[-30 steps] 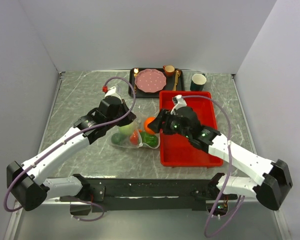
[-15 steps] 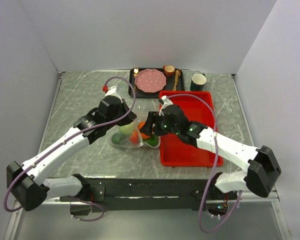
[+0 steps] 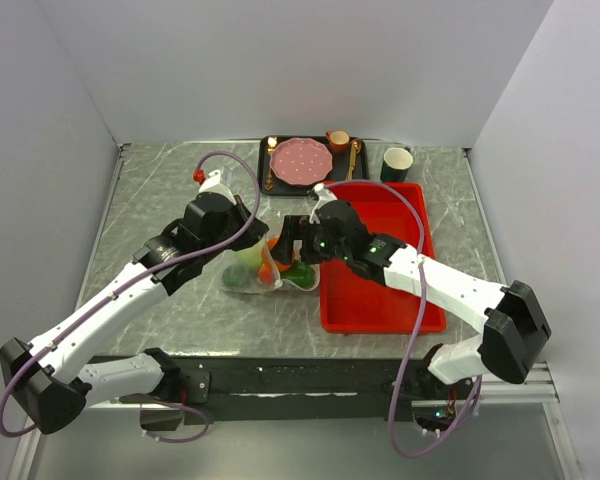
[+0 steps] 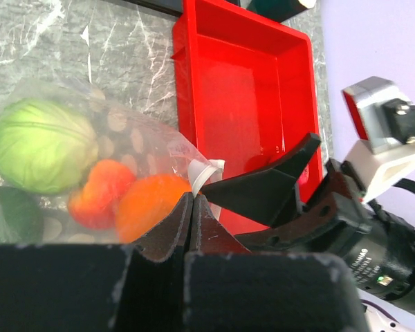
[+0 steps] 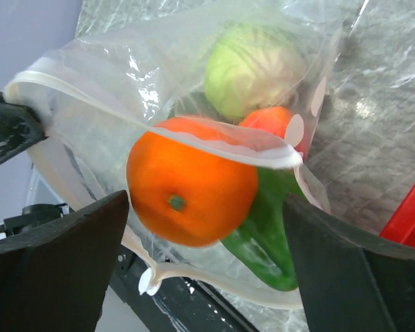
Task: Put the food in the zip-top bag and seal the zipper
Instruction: Place the fake fruit in the zipper food storage bag, then pick up the fake fruit from the bin.
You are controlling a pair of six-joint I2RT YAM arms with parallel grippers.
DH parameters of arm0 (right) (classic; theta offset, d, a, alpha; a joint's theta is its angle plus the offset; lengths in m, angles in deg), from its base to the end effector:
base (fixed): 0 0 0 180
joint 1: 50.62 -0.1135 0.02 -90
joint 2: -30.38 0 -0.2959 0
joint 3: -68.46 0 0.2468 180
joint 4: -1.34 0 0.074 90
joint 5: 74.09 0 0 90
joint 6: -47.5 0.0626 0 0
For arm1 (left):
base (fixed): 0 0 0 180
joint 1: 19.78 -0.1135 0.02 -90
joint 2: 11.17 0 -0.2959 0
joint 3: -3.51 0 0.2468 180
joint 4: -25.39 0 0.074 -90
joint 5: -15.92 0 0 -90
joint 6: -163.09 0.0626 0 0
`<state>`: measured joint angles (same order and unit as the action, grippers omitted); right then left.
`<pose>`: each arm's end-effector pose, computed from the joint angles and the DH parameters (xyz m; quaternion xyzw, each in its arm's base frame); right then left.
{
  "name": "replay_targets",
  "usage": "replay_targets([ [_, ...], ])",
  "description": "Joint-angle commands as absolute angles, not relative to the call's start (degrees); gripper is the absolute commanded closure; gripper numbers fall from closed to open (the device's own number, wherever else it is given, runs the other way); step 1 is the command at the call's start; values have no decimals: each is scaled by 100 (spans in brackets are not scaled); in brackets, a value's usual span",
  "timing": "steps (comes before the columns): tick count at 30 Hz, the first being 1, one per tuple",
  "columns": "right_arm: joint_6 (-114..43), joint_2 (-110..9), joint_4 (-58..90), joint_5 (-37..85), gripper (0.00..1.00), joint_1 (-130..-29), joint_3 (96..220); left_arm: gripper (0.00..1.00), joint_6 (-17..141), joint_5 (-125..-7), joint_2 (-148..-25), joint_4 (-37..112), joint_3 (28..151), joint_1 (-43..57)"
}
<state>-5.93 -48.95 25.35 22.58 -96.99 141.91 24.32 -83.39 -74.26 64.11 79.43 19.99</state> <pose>0.2216 0.2430 0.3111 -0.1028 0.8584 0.3688 0.3413 0.1978 -0.1514 0.3729 -0.1092 0.8388 -0.3200 0.4268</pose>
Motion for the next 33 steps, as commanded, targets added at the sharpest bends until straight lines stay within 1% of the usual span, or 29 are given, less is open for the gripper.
replay_targets([
  [1,-620,-4494,2438,1978,0,-9720,14212,99,2528,-8419,-7322,6187,7998,1969],
  [6,-550,-4205,2561,1600,0,-9720,14125,99,2502,-8446,-7296,6179,7981,1969],
  [10,-393,-3923,2850,715,0,-9677,13993,99,2519,-8454,-7296,6214,7998,1969],
  [12,-313,-3774,3183,388,0,-9615,13966,99,2519,-8446,-7296,6214,7998,1969],
  [15,-59,-3607,3807,-411,0,-9413,13905,99,2511,-8437,-7296,6205,7955,1969],
  [18,214,-3457,4396,-861,0,-9001,13730,99,2476,-8402,-7270,6170,7884,1969],
  [23,812,-3211,5178,-906,0,-7912,13360,99,2467,-8393,-7261,6161,7823,1969],
  [25,891,-3141,5276,-1001,0,-7796,13158,99,2467,-8375,-7278,6135,7814,1969],
  [26,970,-3097,5337,-1246,0,-7769,13105,99,2475,-8358,-7279,6135,7823,1969],
  [30,1347,-3306,5881,-1923,0,-7717,13148,99,2528,-8331,-7305,6117,7849,1969],
  [33,1462,-3702,6304,-2048,0,-7550,13324,99,2528,-8366,-7314,6135,7858,1969],
])
